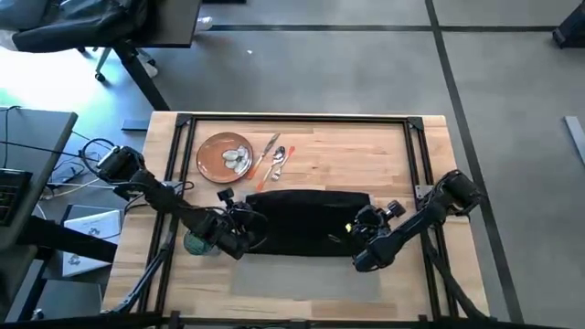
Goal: Set table place
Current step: Fold the black napkin
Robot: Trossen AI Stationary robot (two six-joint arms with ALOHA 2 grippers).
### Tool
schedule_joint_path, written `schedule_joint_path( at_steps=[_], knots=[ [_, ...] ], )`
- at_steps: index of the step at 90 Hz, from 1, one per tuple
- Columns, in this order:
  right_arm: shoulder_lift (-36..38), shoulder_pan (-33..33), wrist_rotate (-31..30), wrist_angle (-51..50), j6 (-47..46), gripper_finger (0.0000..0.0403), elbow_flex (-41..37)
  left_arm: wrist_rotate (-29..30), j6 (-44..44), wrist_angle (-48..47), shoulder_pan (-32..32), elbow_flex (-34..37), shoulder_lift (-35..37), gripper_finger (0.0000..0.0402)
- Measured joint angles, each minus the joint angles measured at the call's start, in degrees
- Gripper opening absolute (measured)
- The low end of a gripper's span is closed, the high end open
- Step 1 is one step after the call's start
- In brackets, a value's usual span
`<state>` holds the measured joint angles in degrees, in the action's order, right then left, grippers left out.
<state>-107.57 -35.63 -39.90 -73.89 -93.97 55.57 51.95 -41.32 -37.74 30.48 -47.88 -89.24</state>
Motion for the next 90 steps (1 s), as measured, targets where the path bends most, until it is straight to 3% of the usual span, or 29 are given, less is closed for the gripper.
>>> schedule_joint_path(
  at_steps=[39,59,74,90],
  knots=[
    [0.0,2.7,-1.0,0.3,0.6,0.0009,-0.3,0.0,3.2,0.0,-3.1,0.0,0.0,0.0002],
    [0.0,3.8,-1.2,-0.2,1.6,0.0082,-0.2,-4.1,5.0,-0.1,-5.6,0.0,0.0,0.0065],
    [0.0,3.8,-1.7,-6.8,1.5,0.0144,1.2,-4.4,8.6,-0.6,-5.8,-0.9,0.0,0.0128],
    [4.6,3.8,-1.7,-11.3,2.8,0.0186,3.3,-6.9,13.1,-3.0,-5.8,-5.4,0.0,0.0158]
  ],
)
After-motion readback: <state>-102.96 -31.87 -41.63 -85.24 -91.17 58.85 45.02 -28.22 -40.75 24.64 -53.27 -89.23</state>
